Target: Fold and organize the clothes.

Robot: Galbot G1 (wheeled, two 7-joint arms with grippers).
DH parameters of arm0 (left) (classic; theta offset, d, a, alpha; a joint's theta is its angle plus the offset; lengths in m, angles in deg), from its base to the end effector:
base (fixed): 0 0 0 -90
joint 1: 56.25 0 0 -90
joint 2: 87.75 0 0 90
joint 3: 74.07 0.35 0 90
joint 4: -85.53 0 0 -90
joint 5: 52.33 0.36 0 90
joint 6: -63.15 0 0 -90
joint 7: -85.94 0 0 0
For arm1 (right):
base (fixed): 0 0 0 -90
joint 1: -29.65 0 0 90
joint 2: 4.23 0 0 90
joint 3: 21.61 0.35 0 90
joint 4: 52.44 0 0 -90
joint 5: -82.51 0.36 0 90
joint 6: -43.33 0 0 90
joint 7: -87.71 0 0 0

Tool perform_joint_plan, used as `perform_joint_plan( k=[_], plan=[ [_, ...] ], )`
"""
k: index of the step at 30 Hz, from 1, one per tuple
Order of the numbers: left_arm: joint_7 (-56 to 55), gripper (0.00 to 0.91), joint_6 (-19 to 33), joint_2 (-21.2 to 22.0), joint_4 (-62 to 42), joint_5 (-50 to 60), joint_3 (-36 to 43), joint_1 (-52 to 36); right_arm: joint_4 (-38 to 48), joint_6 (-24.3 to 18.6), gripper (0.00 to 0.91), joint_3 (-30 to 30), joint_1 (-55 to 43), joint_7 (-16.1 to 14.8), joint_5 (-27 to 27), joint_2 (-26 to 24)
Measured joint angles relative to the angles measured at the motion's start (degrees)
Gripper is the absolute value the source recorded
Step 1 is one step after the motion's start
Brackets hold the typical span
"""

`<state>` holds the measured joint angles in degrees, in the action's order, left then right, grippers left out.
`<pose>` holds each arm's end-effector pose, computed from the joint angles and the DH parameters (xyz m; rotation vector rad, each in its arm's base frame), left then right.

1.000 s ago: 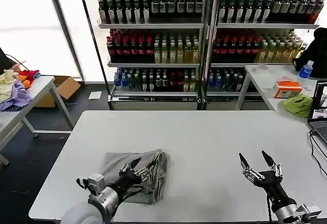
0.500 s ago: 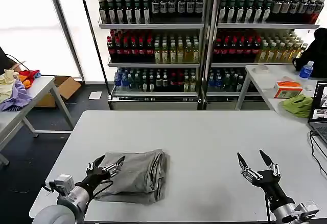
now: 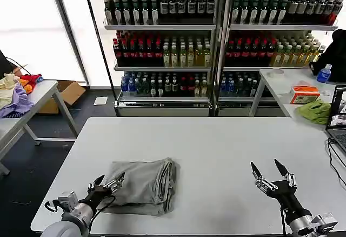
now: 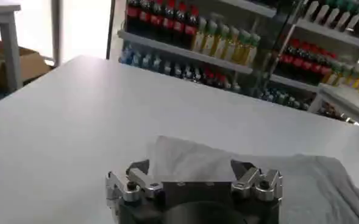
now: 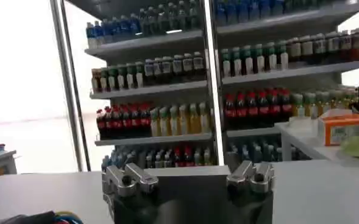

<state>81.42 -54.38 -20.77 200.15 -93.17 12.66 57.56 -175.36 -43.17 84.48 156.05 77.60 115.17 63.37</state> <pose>0.2276 0.0954 -0.2937 -0.1526 -2.6121 0.3616 0.1680 -0.1363 -0.2615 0.2635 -3.0715 -0.1519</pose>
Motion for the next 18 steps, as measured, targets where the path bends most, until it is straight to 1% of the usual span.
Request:
perform_joint_plan(
  k=[1,2,3,4,5,6,7,8,18],
  plan=[
    [0.0,0.826,0.0,0.2,-0.5,-0.2,0.0,-0.1,0.0,0.0,0.907,0.1,-0.1,0.0,0.0,0.0],
    [0.0,0.554,0.0,0.3,-0.9,-0.4,0.0,-0.2,0.0,0.0,0.907,0.2,-0.1,0.0,0.0,0.1],
    [0.0,0.433,0.1,0.5,-1.3,-0.6,0.0,-0.2,0.0,0.0,0.907,0.2,0.0,0.1,0.1,0.1],
    [0.0,0.333,0.1,0.7,-1.7,-0.8,0.0,-0.3,-0.1,0.1,0.907,0.3,0.1,0.1,0.2,0.3],
    [0.0,0.171,0.1,0.9,-2.1,-1.1,0.0,-0.4,-0.2,0.1,0.907,0.3,0.2,0.1,0.2,0.4],
    [0.0,0.06,0.1,1.1,-2.5,-1.3,0.0,-0.5,-0.3,0.2,0.907,0.3,0.3,0.1,0.2,0.5],
    [0.0,0.06,0.2,1.2,-2.7,-1.5,0.0,-0.6,-0.4,0.2,0.907,0.3,0.3,0.1,0.2,0.6],
    [0.0,0.0,0.3,1.5,-2.9,-1.7,0.0,-0.6,-0.5,0.2,0.907,0.3,0.4,0.1,0.2,0.7],
    [-0.5,0.01,1.7,3.5,-3.1,-2.6,0.9,-0.1,-1.4,0.7,0.907,0.0,0.0,0.1,0.3,0.6]
  ],
)
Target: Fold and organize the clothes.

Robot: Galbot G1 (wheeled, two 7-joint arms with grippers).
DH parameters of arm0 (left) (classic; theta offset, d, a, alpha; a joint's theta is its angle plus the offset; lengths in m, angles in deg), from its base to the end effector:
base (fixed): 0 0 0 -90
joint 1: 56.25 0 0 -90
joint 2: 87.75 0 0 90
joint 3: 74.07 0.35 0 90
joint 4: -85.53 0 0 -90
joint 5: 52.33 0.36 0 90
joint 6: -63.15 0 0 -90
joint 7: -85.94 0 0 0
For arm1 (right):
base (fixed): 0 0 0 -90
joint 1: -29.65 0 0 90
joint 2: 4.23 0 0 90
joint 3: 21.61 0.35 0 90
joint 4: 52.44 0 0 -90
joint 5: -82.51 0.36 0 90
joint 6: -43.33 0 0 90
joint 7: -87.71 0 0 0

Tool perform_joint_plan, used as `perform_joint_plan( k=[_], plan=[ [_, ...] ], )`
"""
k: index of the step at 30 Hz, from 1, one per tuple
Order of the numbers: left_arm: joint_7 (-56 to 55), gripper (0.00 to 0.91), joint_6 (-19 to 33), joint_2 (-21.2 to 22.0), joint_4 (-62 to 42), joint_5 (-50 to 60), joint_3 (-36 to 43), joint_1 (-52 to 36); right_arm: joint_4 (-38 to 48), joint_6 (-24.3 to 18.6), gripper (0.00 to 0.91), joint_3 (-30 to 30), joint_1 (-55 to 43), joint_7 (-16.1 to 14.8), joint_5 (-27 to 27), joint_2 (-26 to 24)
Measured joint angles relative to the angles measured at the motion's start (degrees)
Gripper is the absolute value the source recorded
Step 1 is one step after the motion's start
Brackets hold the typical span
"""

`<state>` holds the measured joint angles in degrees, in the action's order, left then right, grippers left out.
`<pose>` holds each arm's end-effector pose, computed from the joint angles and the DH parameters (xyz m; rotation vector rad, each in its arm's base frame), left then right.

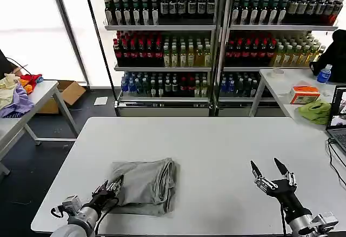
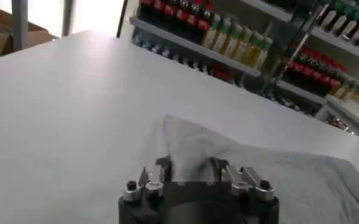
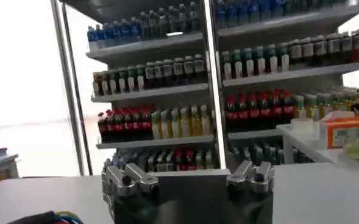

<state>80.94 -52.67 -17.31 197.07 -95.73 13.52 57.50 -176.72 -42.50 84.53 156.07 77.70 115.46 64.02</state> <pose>0.2255 0.0862 -0.3183 -0.1146 -2.5696 0.5059 0.1669 -0.1314 -0.2550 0.2701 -3.0803 -0.1717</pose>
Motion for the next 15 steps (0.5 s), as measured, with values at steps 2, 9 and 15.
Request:
perform_joint_plan(
  k=[2,9,15],
  plan=[
    [-0.2,0.01,0.3,0.4,0.2,-0.1,0.2,0.2,0.0,0.0,0.907,-0.1,0.0,0.0,0.0,0.2],
    [-0.4,0.0,0.8,1.3,1.3,-0.9,-1.0,0.7,-0.3,-0.2,0.907,-0.1,0.3,-0.1,0.0,0.3],
    [0.3,0.0,0.3,-0.1,4.0,-3.1,-5.4,1.9,-0.2,-0.2,0.907,-0.2,-0.3,-0.1,0.5,-0.1]
  ],
)
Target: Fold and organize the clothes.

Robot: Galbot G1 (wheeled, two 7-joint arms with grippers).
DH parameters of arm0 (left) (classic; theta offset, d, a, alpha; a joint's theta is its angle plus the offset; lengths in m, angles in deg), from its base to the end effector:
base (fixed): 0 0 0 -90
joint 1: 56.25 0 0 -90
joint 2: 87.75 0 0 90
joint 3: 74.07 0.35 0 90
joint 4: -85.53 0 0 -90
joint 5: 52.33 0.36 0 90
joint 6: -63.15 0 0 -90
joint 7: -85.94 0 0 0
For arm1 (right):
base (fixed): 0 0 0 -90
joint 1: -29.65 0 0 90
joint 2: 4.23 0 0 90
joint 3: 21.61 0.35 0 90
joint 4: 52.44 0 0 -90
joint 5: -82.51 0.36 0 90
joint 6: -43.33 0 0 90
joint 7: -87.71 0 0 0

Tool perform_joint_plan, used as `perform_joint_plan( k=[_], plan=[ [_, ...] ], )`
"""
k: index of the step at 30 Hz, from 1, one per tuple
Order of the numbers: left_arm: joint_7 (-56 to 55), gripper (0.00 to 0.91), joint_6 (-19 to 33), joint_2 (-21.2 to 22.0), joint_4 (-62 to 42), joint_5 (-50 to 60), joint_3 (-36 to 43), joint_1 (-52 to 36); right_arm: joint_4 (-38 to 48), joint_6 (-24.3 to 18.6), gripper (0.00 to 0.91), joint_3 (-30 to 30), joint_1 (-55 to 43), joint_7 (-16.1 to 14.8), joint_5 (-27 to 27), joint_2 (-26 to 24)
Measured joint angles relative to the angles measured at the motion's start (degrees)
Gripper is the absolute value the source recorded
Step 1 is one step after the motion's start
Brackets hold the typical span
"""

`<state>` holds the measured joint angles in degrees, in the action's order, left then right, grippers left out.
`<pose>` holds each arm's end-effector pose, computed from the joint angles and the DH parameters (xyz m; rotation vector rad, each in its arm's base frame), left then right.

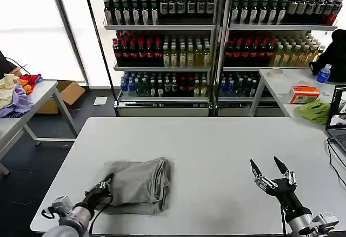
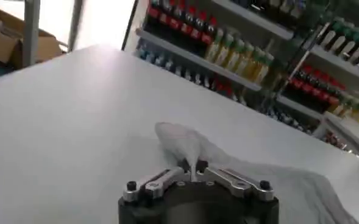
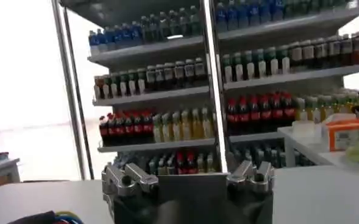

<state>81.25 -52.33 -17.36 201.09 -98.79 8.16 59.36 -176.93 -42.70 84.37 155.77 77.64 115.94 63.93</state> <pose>0.2173 0.1067 -0.2912 -0.0710 -2.6409 0.5608 0.1684 -0.1302 -0.2532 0.2808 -3.0901 -0.1840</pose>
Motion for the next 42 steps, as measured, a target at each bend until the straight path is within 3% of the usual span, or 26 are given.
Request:
perform_joint_plan(
  k=[14,18,23,28,40,41,42],
  plan=[
    [4.3,0.0,-3.8,-12.2,1.7,-6.0,-20.4,3.4,1.4,-0.6,0.907,0.5,-0.9,0.1,1.1,-0.8],
    [4.4,0.0,-4.3,-15.2,2.5,-6.9,-23.2,3.6,2.0,-0.9,0.907,0.5,-1.2,0.1,1.2,-0.9],
    [2.1,0.01,-4.3,-16.0,6.2,-7.1,-23.0,3.5,2.6,-1.3,0.907,0.6,-1.1,0.0,1.1,-0.6],
    [-2.3,0.01,-2.6,-13.5,10.6,-3.0,-15.5,3.4,2.7,-1.3,0.907,0.6,-0.8,0.1,0.8,-0.2],
    [-14.2,0.02,2.0,-3.9,3.4,5.5,21.1,-8.8,1.8,-1.3,0.907,0.6,1.1,0.2,-0.1,0.9],
    [-15.2,0.393,2.1,-2.9,2.2,5.1,24.1,-10.5,1.6,-1.1,0.907,0.4,1.2,0.3,-0.3,0.9],
    [-15.9,0.856,2.2,-2.0,1.2,4.6,26.6,-11.9,1.5,-0.9,0.907,0.2,1.3,0.5,-0.6,0.9]
  ],
)
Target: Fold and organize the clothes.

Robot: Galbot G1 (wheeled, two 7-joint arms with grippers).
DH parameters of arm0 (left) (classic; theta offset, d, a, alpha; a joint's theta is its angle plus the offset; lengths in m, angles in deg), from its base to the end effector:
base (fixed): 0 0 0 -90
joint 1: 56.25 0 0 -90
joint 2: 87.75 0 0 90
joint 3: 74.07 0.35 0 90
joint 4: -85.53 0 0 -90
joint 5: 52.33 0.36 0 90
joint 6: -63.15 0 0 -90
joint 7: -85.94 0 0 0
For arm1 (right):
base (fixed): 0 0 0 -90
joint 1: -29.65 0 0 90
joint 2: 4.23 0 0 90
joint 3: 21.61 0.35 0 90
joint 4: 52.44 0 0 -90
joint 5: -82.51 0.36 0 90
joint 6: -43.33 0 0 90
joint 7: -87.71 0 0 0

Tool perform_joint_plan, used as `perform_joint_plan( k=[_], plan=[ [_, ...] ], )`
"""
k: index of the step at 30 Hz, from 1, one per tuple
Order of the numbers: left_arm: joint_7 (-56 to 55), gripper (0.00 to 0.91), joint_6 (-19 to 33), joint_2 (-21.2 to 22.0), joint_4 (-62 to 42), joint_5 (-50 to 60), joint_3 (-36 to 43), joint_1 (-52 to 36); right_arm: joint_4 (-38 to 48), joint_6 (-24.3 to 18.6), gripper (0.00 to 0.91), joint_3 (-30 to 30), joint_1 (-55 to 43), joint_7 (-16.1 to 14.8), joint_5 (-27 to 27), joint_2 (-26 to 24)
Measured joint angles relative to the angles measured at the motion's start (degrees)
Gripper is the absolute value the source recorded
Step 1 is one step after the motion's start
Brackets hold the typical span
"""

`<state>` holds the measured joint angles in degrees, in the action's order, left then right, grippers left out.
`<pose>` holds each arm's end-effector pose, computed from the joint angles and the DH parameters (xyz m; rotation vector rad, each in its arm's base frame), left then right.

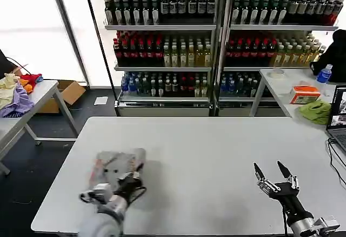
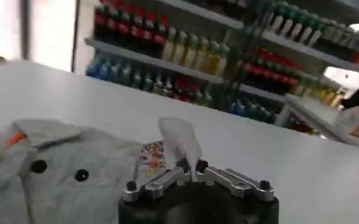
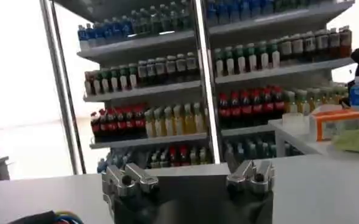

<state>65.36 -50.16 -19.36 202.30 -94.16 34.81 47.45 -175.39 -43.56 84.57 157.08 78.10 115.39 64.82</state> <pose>0.2450 -0.0275 -0.2789 -0.2833 -2.6466 0.4039 0.1612 -0.1337 -0.2668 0.2238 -3.0649 -0.1885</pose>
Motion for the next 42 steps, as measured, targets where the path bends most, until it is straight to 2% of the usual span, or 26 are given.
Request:
perform_joint_plan(
  k=[1,7,16,23,34,35,36,37,42],
  plan=[
    [-0.7,0.907,0.0,1.0,-1.1,-0.7,2.5,-1.6,-0.1,0.3,0.907,-0.2,0.0,0.2,-0.2,0.0],
    [-3.0,0.907,0.2,5.1,-5.3,-5.2,10.5,-7.9,-0.7,3.4,0.907,-2.5,-0.2,2.1,-1.3,-0.9],
    [0.0,0.907,4.3,7.1,-5.0,-7.8,12.3,-11.3,0.0,9.4,0.907,-10.0,-3.7,5.5,-0.6,-1.4],
    [5.0,0.907,7.2,6.9,-1.0,-6.3,8.2,-10.8,1.9,12.8,0.907,-18.0,-8.7,8.8,0.0,-1.4],
    [12.3,0.907,11.0,5.9,4.7,4.0,-7.4,-1.7,7.6,16.5,0.907,-29.9,-17.3,13.2,1.3,0.2],
    [12.8,0.907,11.4,5.9,5.1,4.2,-8.7,-0.6,8.2,16.8,0.826,-30.7,-18.1,13.5,1.5,0.3],
    [13.1,0.907,11.8,6.0,5.5,4.4,-9.7,0.3,9.0,17.1,0.655,-31.6,-18.9,13.9,1.8,0.5],
    [13.4,0.907,12.1,6.1,5.8,4.6,-10.8,1.1,9.5,17.3,0.0,-32.4,-19.5,14.1,2.0,0.6],
    [14.4,0.907,13.4,6.6,6.8,4.9,-14.5,4.1,12.4,18.1,0.0,-35.6,-22.2,15.2,2.7,0.8]
  ],
)
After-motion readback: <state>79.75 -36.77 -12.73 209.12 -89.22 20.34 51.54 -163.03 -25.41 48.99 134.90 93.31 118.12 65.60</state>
